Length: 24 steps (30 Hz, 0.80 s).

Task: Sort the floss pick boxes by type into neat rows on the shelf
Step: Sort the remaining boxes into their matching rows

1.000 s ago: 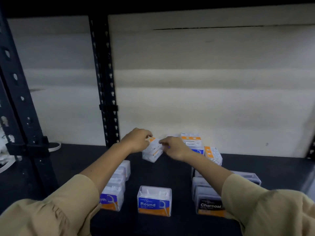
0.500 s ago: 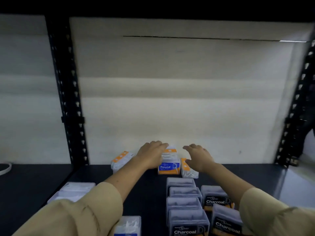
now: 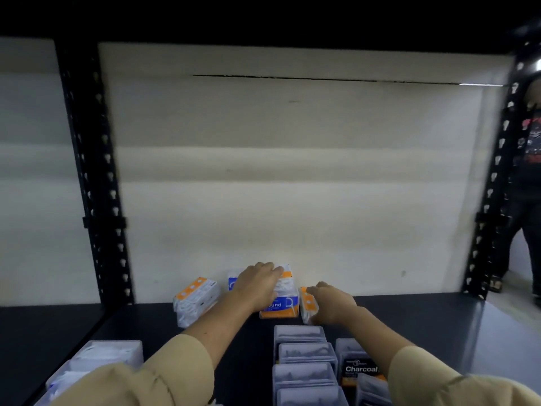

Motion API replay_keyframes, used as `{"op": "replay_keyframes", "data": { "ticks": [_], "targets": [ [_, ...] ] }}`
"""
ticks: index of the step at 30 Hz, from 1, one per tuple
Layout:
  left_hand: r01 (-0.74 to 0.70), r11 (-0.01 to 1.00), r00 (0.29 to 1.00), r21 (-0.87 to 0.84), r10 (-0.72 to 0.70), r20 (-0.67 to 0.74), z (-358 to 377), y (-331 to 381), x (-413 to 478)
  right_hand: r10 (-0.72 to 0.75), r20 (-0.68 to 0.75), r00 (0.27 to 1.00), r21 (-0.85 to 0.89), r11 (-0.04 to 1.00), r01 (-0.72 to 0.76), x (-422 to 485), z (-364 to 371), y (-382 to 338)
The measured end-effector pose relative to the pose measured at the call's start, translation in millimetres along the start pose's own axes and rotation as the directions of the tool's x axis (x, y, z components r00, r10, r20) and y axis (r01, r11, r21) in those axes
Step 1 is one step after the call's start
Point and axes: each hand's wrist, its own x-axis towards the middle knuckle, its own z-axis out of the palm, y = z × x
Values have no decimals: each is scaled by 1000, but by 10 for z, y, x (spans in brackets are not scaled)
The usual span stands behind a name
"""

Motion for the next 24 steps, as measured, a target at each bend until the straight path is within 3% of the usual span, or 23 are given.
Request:
{"op": "replay_keyframes", "data": {
  "ticks": [12,15,21,23,24],
  "targets": [
    [10,995,1000,99,-10,-3,-2,-6,9,34,-50,998,-98,994,-39,99,92,-107],
    [-1,997,1000,82,1,-7,-28,-11,-12,59,-22,998,-49,997,-60,98,88,-81],
    [87,969,985,-231,-119,-128,-177,-51,-105,171,34,985,340,924,-172,30,-139,83],
    [141,933,977,-330,-184,-104,-215,-71,-144,240,41,970,606,765,-215,20,-168,159],
    [170,914,974,-369,-213,-80,-223,-82,-169,258,75,963,742,631,-226,3,-163,190]
  ]
}}
